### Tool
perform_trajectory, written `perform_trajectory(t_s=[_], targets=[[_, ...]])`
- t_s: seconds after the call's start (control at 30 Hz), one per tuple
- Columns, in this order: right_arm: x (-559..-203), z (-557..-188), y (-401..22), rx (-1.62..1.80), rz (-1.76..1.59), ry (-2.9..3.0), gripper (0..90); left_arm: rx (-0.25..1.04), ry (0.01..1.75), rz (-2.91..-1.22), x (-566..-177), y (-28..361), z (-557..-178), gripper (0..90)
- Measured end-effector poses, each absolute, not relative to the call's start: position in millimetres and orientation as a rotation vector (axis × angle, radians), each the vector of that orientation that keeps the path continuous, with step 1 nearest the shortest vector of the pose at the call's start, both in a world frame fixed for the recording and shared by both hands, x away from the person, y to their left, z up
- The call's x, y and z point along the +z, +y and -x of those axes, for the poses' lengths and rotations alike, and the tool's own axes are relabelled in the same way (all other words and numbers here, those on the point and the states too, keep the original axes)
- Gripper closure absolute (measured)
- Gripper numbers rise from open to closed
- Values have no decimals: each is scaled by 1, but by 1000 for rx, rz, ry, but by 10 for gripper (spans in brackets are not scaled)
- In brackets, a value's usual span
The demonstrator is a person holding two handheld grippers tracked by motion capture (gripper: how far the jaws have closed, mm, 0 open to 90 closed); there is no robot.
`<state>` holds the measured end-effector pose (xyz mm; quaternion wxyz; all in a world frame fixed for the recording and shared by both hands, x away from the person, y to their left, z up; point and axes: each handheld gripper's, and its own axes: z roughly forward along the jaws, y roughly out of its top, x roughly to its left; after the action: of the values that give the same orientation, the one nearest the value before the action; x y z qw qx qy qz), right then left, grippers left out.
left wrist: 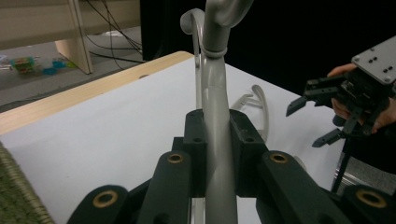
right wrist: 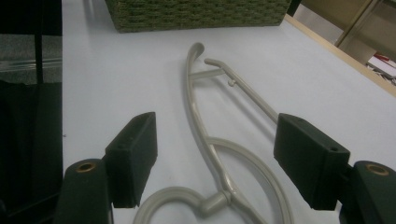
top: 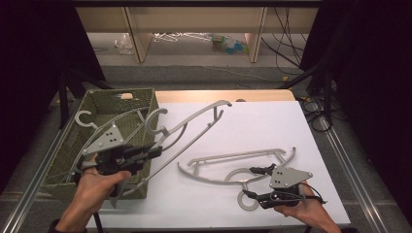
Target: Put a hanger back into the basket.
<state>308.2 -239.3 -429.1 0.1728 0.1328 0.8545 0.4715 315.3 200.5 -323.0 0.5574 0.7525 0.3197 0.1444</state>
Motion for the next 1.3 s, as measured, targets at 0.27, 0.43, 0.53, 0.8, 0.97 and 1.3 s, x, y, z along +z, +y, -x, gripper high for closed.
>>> perform_trajectory(t_s=[0.27,0.43,0.53,0.8,0.97,1.3], targets=[[-431,-309,-239,1336,-385,2429,312,372,823,-1753,-303,232,-329,788],[-432,-309,-238,1329,-387,2441,309,421,871,-1754,-293,254,-339,787],[-433,-309,-238,1329,-395,2439,298,441,911,-1733,-290,269,-346,787],[-435,-310,-237,1324,-425,2428,237,516,1022,-1703,-295,312,-366,788],[-434,-311,-238,1328,-447,2425,203,529,1054,-1713,-305,331,-376,788],[-435,-311,-238,1346,-407,2420,165,549,1107,-1741,-324,355,-385,788]])
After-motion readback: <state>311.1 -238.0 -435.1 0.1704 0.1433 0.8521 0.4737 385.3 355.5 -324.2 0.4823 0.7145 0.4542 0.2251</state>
